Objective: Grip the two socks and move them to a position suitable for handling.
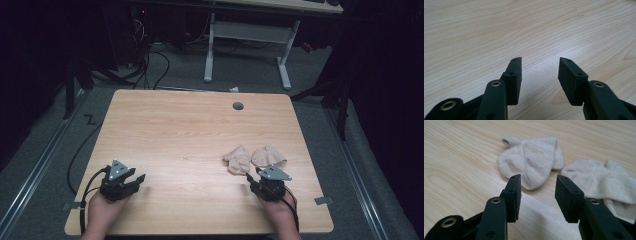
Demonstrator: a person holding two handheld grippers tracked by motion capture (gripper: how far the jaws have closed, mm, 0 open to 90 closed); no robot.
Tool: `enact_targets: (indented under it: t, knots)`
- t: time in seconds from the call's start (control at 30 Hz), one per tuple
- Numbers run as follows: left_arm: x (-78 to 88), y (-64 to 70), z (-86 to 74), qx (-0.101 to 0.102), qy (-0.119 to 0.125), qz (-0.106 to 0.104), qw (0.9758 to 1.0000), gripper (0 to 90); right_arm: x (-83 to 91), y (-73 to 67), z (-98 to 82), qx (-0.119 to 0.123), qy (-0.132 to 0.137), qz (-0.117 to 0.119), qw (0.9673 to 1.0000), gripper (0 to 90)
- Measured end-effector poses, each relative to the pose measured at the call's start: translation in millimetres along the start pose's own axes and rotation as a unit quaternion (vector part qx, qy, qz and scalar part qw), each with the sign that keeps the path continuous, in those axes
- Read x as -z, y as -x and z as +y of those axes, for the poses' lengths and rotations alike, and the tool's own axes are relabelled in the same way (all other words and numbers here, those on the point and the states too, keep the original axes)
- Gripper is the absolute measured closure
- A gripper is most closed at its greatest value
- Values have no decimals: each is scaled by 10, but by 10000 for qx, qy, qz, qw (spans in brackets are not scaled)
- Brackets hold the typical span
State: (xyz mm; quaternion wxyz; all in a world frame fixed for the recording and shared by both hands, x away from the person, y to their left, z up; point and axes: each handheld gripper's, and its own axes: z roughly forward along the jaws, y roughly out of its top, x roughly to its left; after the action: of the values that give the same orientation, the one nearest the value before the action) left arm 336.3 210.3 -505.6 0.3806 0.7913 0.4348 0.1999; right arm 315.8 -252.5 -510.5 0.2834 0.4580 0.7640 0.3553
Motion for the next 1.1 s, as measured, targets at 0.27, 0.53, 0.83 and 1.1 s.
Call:
enact_targets:
  t: [0.27,0.53,0.83,1.1]
  knots:
    - [205,182,63,-120,175,-329,9992,477,-12,-89,275,126,225,48,9997,576]
    - [161,237,47,-412,293,-207,9985,430,-118,-165,513,145,563,217,9981,636]
    - [95,56,3,70,322,-327,9989,417,-331,-182,391,397,21,48,9992,583]
    - [90,121,1,-51,294,-391,9988,414,-445,-238,331,536,-347,131,9979,532]
